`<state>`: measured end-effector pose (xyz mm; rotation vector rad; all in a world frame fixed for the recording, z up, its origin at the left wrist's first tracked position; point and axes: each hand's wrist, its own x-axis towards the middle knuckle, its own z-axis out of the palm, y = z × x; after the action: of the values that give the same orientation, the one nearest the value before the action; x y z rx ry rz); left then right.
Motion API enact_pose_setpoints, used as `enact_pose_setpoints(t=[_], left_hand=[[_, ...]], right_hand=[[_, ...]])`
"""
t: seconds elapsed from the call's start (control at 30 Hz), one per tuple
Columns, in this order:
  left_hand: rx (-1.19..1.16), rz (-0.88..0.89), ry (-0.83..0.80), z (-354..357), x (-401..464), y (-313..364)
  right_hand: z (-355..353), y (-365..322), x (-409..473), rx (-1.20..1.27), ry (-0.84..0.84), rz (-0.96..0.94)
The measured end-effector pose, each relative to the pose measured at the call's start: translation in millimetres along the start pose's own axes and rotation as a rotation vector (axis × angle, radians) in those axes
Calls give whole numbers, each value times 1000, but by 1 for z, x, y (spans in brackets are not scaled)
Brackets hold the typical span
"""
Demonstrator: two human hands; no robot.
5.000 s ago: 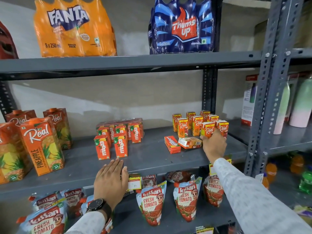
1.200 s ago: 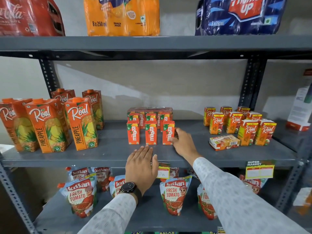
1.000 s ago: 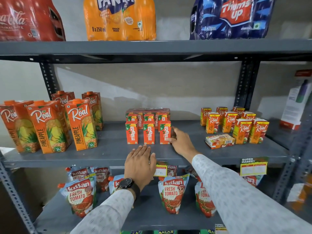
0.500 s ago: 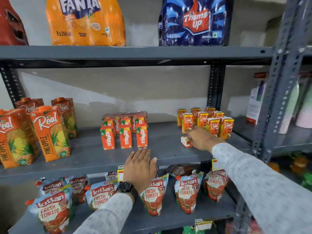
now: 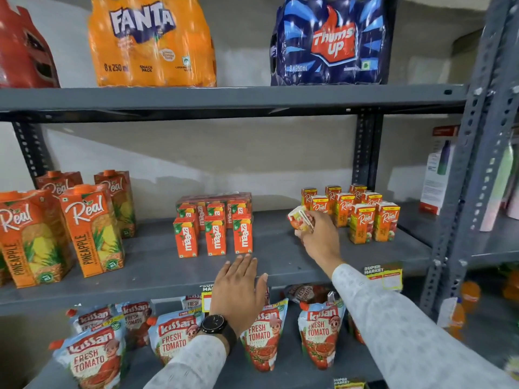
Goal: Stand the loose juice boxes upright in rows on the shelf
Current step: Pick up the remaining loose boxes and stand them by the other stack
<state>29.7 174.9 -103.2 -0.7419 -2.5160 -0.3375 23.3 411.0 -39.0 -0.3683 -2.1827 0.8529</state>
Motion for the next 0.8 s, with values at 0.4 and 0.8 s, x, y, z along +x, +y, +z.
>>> enact_pose_setpoints(t=[0.4,0.8], left_hand=[[14,-31,49,5,0,2],[19,-41,60,7,0,3]], right_hand=[[19,8,-12,155,148,83],[20,7,-13,178,97,78]])
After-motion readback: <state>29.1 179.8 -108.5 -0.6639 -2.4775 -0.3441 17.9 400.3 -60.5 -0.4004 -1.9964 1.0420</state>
